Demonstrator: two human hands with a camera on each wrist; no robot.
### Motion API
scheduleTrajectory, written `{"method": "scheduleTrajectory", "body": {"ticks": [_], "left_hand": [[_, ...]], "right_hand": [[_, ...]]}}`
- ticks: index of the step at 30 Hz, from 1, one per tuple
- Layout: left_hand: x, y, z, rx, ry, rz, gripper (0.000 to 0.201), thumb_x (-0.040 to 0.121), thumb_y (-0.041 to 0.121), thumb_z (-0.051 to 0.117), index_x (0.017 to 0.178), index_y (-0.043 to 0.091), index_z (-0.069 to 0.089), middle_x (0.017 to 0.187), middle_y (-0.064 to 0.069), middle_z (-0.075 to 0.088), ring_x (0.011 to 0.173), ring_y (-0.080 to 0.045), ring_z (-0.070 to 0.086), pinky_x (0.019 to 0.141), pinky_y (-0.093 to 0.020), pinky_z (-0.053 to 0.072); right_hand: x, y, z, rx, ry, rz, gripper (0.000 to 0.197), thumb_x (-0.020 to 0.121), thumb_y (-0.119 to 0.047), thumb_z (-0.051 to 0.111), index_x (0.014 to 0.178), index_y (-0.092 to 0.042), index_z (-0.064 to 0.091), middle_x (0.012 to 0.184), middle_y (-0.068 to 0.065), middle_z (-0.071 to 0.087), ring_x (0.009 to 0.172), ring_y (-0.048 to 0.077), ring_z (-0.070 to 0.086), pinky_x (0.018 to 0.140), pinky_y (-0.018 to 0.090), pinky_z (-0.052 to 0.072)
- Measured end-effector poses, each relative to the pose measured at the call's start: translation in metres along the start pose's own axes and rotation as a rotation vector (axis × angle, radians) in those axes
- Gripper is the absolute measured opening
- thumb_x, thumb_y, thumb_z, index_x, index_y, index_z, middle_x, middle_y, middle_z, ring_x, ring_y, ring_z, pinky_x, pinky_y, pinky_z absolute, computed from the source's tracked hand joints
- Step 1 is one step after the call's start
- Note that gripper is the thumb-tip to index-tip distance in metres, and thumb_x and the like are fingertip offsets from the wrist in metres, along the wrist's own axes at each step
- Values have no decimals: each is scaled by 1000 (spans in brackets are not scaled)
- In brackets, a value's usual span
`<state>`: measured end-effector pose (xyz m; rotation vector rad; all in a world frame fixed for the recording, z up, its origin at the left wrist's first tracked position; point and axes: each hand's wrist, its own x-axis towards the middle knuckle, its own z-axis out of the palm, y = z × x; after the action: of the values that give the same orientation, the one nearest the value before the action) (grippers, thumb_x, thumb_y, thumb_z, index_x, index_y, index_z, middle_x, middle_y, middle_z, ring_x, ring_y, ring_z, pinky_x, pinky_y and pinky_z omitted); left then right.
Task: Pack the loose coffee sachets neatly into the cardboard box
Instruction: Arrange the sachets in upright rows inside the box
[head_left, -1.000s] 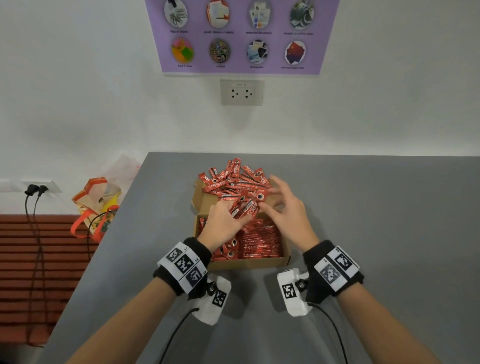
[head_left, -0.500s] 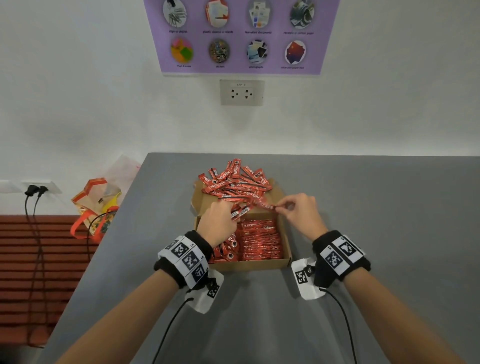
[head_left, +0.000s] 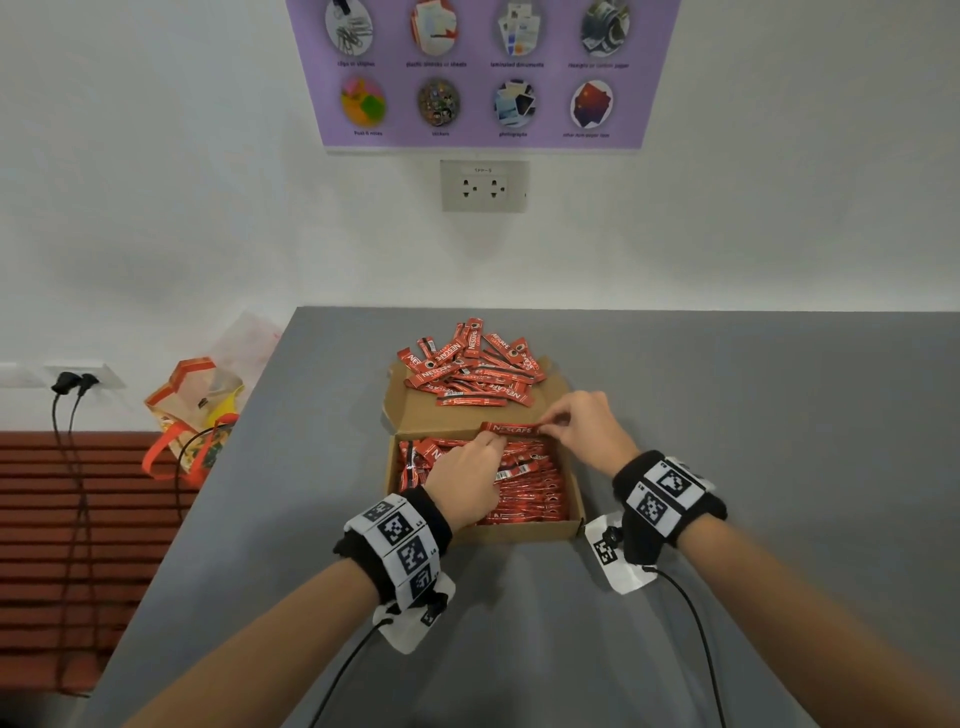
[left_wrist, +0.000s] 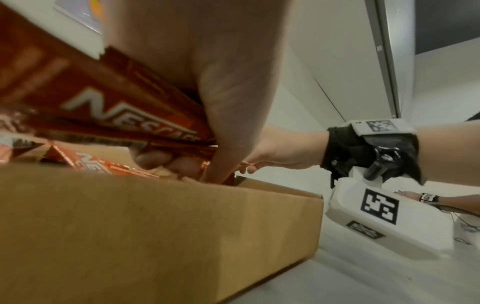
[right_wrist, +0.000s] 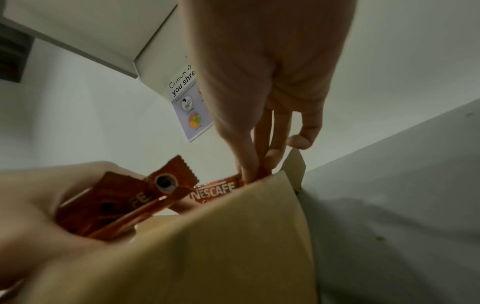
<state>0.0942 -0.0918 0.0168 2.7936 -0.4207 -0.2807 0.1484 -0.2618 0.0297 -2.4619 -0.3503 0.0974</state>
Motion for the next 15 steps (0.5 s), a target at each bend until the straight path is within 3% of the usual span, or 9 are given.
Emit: {"method": "scheduleTrajectory", "body": {"ticks": [6,10,15], "left_hand": [[-2,3,2,0,-1,-3,49,89,6,49,137,7,38,138,-7,44,120,-27,51,99,-40,44],[-2,1,2,16,-6,10,48,88,5,48,135,8,41,137,-6,46,118,-28,53,98,-41,45],[-5,-1,3,26,-11,18,49,89,7,47,137,9,40,139,-5,45,118,-27,52,96,-41,45]], "right_hand": [[3,-1,1,-64,-7,5,10,84,-14,68,87,-8,74,82,-2,62,75,7,52,78,22,47],[2,-3,4,-173,-55,-9,8,84,-13,67,83,-11,74,89,3,70,83,15,62,83,33,53],[3,-6,7,-328,-92,-19,8,85,-14,65,88,-12,72,94,4,68,87,19,63,83,35,53]]}}
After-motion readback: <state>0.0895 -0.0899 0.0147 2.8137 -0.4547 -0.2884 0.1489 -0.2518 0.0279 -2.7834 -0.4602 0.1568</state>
